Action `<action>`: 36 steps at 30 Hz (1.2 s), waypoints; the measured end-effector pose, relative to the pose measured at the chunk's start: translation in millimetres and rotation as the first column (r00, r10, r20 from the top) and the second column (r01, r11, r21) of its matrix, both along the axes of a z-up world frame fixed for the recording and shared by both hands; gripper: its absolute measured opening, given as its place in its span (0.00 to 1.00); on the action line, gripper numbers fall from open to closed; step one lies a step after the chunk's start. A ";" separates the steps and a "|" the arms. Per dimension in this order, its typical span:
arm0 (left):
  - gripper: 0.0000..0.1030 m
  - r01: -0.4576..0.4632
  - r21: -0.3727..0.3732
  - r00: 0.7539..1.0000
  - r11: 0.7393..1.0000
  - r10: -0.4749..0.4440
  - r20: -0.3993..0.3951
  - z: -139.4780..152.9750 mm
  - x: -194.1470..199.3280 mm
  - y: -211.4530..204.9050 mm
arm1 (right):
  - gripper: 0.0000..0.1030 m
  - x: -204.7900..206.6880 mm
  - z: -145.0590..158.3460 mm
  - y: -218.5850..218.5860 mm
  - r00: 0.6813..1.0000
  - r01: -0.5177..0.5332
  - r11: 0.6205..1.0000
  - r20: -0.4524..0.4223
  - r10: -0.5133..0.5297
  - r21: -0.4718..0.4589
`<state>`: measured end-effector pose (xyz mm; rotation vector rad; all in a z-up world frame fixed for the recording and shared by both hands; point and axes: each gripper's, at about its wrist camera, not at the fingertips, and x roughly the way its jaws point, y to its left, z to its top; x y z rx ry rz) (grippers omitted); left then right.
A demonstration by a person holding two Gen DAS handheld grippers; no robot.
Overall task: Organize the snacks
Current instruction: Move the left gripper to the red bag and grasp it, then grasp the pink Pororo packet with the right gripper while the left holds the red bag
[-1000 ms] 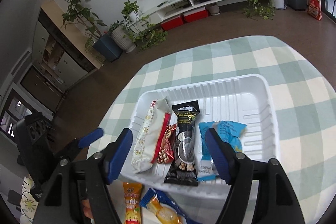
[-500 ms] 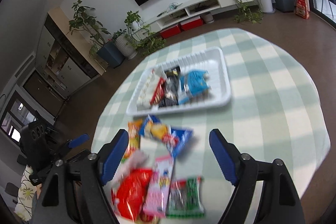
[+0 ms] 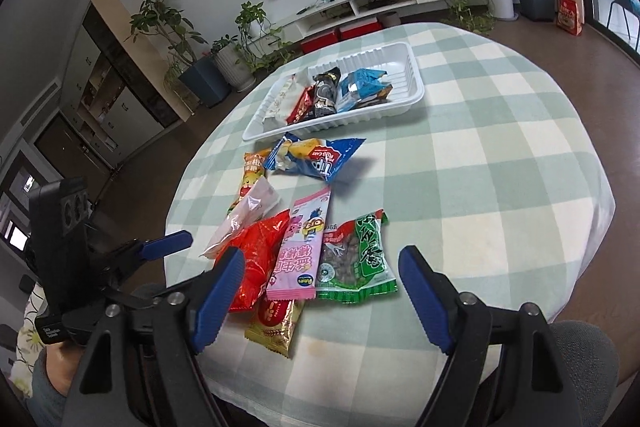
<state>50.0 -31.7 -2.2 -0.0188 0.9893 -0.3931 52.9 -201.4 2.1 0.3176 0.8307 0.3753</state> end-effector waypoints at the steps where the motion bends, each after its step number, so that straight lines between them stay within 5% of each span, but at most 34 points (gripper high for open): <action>1: 0.99 -0.001 0.008 1.000 1.000 0.001 -0.006 -2.7 1.1 -2.6 | 0.79 -0.6 0.1 0.0 1.000 -0.001 1.000 0.001 0.001 0.003; 7: 0.95 -0.011 0.033 0.999 0.999 0.012 -0.030 -12.4 19.2 -2.7 | 0.79 -4.4 -4.1 -1.1 1.000 0.002 1.000 -0.008 -0.002 0.003; 8: 0.91 -0.009 0.030 0.999 1.000 0.010 -0.032 -14.0 21.9 -1.5 | 0.79 -3.8 -5.3 -1.7 1.000 0.003 1.000 -0.011 -0.003 0.004; 10: 0.61 -0.011 0.013 0.999 1.000 0.012 -0.042 -16.6 27.0 2.4 | 0.79 -3.1 -6.6 -0.2 1.000 0.001 1.000 -0.016 -0.001 -0.003; 12: 0.52 0.004 0.026 0.998 1.000 -0.003 -0.056 -21.6 30.1 2.6 | 0.79 -2.7 -7.0 2.3 1.000 -0.005 1.000 -0.016 0.005 -0.015; 24: 0.56 0.067 0.145 0.993 0.987 -0.052 -0.107 -43.1 33.4 0.4 | 0.79 10.3 -8.4 25.2 0.997 -0.046 0.994 -0.063 0.040 -0.103; 30: 0.41 0.067 0.072 0.994 0.995 -0.060 -0.096 -43.1 33.6 8.1 | 0.79 21.3 -16.2 41.7 0.993 -0.095 0.979 -0.092 0.079 -0.181; 36: 0.36 0.049 0.032 0.996 0.998 -0.046 -0.081 -39.8 31.2 16.8 | 0.74 37.9 -24.6 55.9 0.986 -0.145 0.964 -0.117 0.121 -0.225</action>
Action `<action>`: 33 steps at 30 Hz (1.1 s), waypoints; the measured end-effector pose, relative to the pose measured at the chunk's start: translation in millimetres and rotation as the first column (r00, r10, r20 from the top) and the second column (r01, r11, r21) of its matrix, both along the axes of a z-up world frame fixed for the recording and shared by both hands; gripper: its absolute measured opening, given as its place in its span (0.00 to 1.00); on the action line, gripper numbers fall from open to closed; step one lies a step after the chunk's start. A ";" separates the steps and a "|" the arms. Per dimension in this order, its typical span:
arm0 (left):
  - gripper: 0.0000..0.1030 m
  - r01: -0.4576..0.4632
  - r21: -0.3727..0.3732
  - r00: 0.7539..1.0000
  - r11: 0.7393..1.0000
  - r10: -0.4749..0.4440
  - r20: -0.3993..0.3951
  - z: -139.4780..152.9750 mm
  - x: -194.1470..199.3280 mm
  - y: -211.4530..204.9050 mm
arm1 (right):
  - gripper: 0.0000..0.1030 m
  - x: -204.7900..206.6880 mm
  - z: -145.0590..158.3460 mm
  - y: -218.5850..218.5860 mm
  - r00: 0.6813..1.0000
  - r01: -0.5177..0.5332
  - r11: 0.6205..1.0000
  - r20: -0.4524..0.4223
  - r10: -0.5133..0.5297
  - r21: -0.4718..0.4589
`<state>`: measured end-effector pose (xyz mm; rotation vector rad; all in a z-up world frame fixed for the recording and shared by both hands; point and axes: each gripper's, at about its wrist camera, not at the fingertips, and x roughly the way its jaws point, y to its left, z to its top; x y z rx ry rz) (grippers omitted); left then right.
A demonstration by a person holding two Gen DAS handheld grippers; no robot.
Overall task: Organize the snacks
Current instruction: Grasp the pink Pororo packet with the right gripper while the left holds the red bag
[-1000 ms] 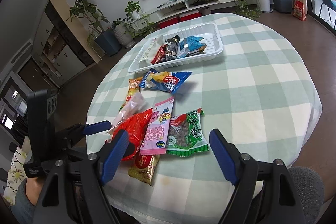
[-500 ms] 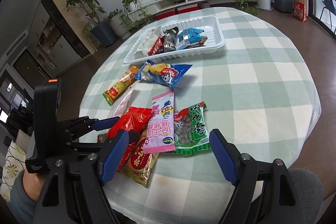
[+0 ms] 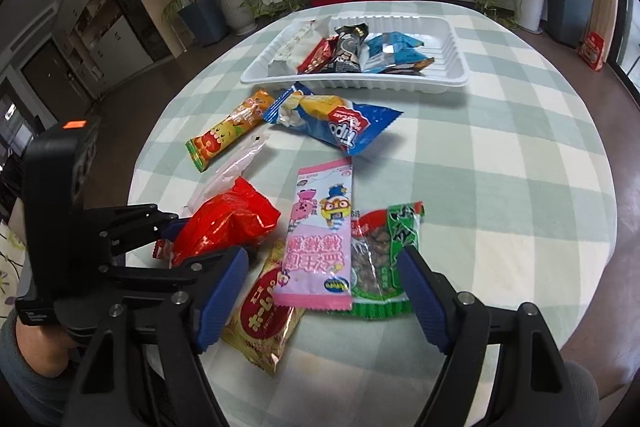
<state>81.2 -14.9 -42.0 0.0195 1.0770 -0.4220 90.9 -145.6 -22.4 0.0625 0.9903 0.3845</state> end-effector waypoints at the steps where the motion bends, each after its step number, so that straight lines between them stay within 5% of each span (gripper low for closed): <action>1: 0.36 -0.004 -0.005 1.000 1.000 0.004 0.002 0.2 -0.5 1.4 | 0.71 2.7 -2.2 2.7 1.000 -0.009 1.000 -0.011 0.008 -0.004; 8: 0.36 -0.025 -0.034 1.000 0.999 0.025 0.014 1.6 -4.4 10.3 | 0.57 14.1 -21.2 20.7 0.998 -0.051 0.997 -0.051 0.048 -0.060; 10: 0.36 -0.023 -0.039 1.000 0.999 0.024 0.019 2.1 -5.1 10.1 | 0.44 14.7 -21.6 20.8 0.998 -0.055 0.996 -0.044 0.052 -0.073; 30: 0.36 -0.023 -0.124 0.998 0.992 0.031 0.063 19.5 -13.8 13.6 | 0.37 -8.9 -3.6 1.1 0.999 -0.033 0.998 -0.001 0.033 0.049; 33: 0.36 -0.017 -0.143 0.997 0.990 0.027 0.069 24.5 -16.5 13.4 | 0.25 -12.1 -3.7 -2.4 0.999 -0.033 0.996 -0.013 0.034 0.080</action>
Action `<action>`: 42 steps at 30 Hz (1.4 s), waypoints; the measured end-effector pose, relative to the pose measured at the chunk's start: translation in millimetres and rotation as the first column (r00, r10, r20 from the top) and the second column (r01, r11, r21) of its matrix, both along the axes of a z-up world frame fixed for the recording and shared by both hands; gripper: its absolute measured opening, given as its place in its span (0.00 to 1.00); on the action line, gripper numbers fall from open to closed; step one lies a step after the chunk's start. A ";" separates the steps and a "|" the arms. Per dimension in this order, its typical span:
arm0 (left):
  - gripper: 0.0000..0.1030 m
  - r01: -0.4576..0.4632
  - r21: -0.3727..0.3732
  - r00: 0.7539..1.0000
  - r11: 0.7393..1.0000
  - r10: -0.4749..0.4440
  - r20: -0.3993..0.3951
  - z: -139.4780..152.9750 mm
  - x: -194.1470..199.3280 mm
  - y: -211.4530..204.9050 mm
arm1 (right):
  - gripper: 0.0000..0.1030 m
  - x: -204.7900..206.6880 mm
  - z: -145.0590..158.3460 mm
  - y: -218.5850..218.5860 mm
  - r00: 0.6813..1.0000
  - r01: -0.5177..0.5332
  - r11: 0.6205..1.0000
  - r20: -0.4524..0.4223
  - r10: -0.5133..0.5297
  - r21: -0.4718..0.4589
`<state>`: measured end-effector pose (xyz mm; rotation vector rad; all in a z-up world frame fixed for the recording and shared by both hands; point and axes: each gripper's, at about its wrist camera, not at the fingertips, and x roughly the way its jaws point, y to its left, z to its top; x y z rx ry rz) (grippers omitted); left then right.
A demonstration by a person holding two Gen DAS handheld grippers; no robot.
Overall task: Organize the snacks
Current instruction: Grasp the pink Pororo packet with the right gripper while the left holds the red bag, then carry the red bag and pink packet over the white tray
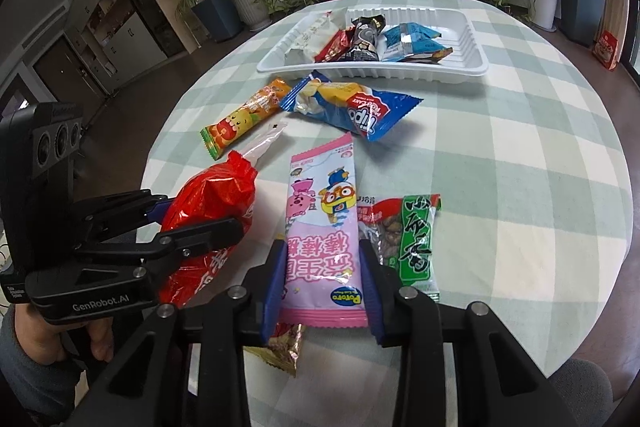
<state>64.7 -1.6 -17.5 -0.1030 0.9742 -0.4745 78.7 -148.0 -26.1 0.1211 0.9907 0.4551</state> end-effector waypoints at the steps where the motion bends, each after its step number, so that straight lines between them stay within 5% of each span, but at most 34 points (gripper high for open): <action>1: 0.36 -0.001 -0.002 1.000 1.000 0.001 0.004 1.8 -0.4 0.5 | 0.20 -1.0 0.0 -1.2 1.000 -0.001 1.000 -0.006 0.001 0.013; 16: 0.35 -0.011 -0.016 1.000 1.000 0.011 0.006 -0.4 -2.9 5.0 | 0.14 -5.0 -1.8 12.3 0.996 -0.086 0.996 -0.014 0.086 0.009; 33: 0.30 -0.014 -0.130 0.996 0.991 0.025 0.083 44.3 -4.1 23.6 | 0.14 -0.1 42.3 -46.4 0.999 0.021 0.966 0.021 -0.027 0.256; 42: 0.30 -0.081 -0.154 0.986 0.985 0.102 0.135 79.6 39.3 70.6 | 0.14 34.0 58.8 -87.6 0.988 0.121 0.958 0.066 -0.143 0.258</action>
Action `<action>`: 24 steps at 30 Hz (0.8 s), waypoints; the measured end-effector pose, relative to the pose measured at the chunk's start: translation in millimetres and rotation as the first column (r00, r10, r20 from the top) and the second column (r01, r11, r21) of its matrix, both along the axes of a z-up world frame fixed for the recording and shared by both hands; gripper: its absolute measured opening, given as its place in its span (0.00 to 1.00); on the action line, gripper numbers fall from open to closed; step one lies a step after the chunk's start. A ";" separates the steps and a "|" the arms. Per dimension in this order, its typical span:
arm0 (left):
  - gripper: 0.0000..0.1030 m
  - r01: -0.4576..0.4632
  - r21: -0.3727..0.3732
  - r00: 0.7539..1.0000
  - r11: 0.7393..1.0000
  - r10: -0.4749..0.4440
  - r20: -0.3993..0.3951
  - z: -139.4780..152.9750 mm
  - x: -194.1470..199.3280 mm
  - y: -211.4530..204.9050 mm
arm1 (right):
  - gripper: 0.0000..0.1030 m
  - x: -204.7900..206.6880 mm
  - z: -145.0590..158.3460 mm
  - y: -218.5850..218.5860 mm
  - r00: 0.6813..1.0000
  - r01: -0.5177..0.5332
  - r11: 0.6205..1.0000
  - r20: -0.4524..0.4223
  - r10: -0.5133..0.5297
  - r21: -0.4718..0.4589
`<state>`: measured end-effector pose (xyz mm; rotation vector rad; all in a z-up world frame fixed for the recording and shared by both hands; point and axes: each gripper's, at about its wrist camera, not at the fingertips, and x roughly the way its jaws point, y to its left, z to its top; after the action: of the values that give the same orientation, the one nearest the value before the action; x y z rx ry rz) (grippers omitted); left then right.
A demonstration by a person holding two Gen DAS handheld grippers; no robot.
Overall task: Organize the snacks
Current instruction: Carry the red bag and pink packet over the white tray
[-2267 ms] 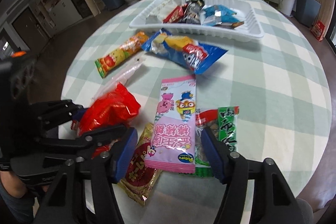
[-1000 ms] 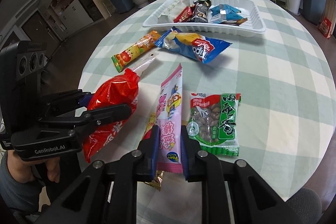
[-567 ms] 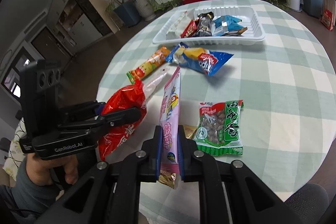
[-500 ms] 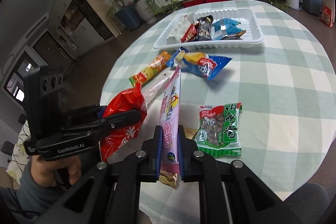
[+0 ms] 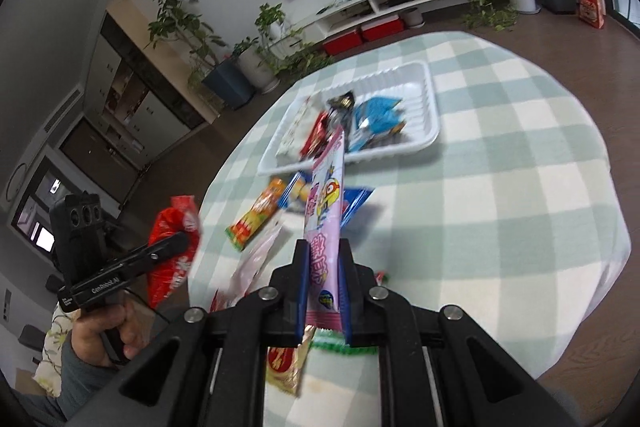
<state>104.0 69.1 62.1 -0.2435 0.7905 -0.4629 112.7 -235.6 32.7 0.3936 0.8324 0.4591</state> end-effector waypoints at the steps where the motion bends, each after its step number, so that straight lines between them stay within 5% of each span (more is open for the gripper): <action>1: 0.30 -0.007 0.004 1.000 1.000 0.007 0.006 4.5 7.4 4.9 | 0.14 6.8 2.2 -4.0 1.000 0.013 1.000 0.005 -0.013 -0.005; 15: 0.30 -0.032 0.075 0.999 0.997 0.032 0.004 33.9 156.9 17.7 | 0.14 122.2 30.3 -6.4 0.997 0.062 0.996 0.053 -0.059 -0.056; 24: 0.30 -0.061 0.067 0.994 0.996 0.067 -0.085 -16.3 239.5 19.8 | 0.14 182.5 2.5 15.0 0.999 0.048 0.993 -0.001 -0.049 -0.107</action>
<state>343.4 88.9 45.8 -0.2292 0.8788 -0.3675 295.2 -220.6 35.2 0.3156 0.8454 0.3671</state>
